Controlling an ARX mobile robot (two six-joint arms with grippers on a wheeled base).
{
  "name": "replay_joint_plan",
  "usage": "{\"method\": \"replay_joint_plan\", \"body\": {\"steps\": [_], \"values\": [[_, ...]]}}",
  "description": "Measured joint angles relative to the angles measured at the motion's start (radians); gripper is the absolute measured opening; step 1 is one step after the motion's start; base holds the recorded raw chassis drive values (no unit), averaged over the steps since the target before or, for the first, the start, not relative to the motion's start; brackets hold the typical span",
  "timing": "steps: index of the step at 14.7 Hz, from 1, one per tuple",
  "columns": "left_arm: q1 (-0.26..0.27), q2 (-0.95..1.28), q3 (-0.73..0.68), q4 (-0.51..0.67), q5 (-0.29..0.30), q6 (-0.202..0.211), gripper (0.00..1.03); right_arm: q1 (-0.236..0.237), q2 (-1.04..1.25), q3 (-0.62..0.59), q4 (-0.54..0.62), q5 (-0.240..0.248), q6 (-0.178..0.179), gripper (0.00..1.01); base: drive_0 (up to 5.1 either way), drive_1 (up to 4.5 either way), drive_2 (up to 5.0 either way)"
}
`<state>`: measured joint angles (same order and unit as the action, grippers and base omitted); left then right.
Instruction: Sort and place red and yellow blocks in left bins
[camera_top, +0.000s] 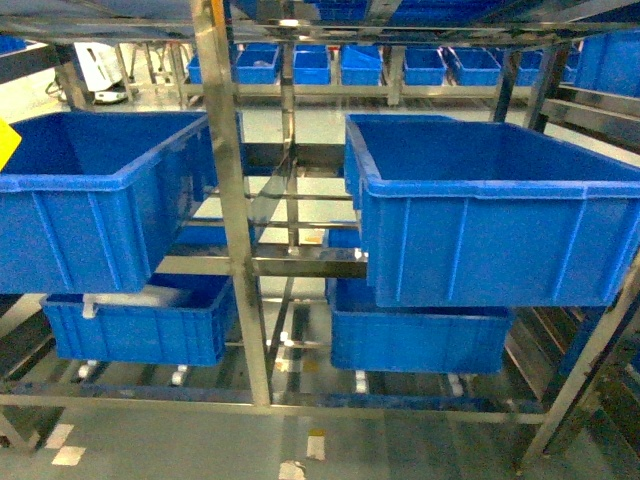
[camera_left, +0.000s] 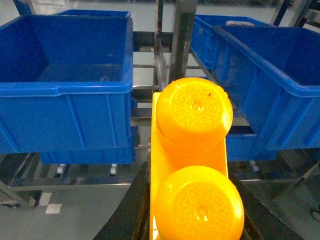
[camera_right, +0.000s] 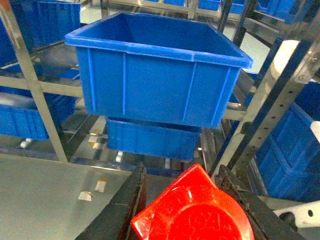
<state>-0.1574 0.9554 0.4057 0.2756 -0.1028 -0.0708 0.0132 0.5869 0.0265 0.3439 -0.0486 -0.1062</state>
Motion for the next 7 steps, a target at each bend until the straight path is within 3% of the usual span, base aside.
{"method": "replay_joint_plan", "body": {"steps": [4,7], "values": [[0.0,0.0,0.0,-0.002,0.0,0.0,0.26,0.0,0.0,0.0,-0.001,0.0,0.0,0.36,-4.4,4.24,0.2],[0.0,0.0,0.001,0.002,-0.002,0.0,0.26,0.0,0.0,0.0,0.005,-0.001,0.0,0.36,0.0,0.0,0.0]]}}
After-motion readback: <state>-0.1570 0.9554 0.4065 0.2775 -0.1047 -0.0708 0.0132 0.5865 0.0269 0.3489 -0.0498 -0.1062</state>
